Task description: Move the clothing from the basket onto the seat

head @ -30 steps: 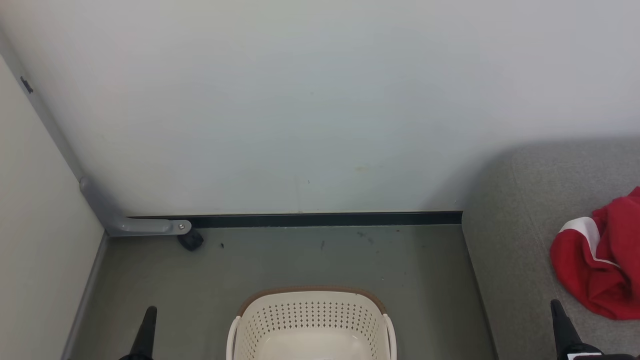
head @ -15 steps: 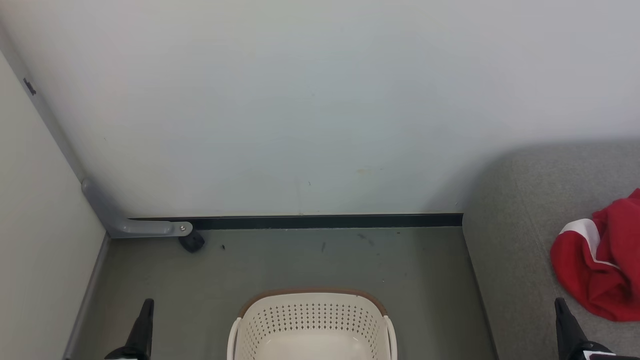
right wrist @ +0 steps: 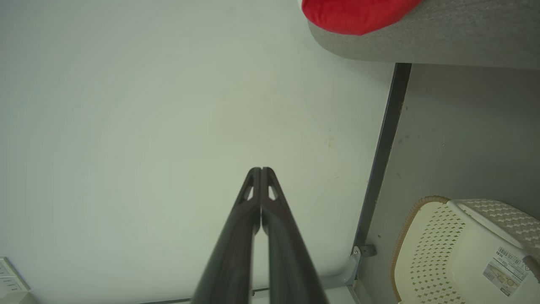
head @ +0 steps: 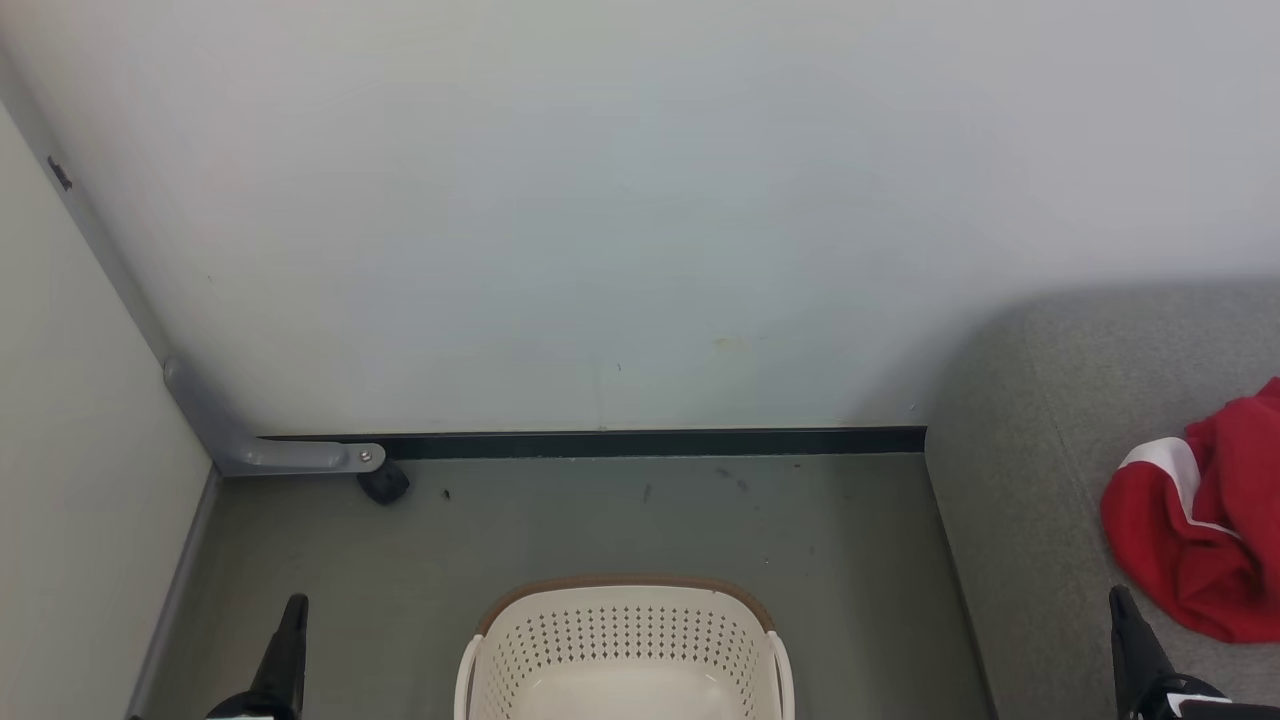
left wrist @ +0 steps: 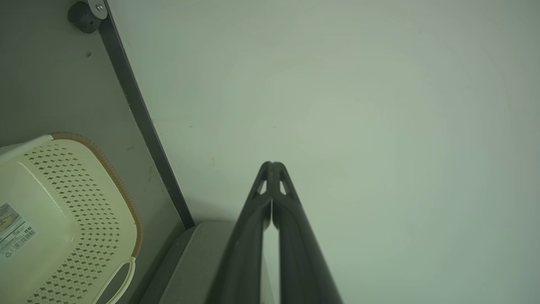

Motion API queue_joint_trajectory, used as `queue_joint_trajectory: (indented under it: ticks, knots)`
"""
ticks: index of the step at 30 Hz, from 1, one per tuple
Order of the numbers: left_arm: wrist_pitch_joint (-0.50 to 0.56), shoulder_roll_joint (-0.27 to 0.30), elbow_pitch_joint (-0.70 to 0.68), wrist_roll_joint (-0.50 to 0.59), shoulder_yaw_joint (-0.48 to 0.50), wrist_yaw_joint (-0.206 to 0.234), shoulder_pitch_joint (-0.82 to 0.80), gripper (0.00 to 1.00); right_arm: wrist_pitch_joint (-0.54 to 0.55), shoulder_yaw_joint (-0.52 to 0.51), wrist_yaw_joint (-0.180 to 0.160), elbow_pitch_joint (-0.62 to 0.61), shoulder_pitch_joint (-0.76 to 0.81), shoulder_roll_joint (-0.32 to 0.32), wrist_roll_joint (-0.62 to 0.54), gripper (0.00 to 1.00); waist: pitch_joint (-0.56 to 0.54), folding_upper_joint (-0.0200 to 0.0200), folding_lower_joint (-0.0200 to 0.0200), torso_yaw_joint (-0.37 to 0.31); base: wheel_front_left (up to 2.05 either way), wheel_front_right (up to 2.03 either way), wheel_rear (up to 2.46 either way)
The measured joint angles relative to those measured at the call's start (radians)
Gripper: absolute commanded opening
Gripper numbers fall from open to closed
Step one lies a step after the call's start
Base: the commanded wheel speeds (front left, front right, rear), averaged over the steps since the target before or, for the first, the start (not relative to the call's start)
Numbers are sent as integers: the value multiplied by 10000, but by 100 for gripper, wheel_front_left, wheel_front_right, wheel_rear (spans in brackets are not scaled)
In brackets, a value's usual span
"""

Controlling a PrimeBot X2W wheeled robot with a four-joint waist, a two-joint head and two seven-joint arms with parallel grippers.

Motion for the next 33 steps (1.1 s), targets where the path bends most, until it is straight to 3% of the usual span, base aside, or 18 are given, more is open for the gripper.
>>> queue_joint_trajectory:
  ticks: [33]
  knots:
    - [0,0,10,0,0,0,0,0,0,2,2,0,0,0,2,0,0,0,1,0,0,0,0]
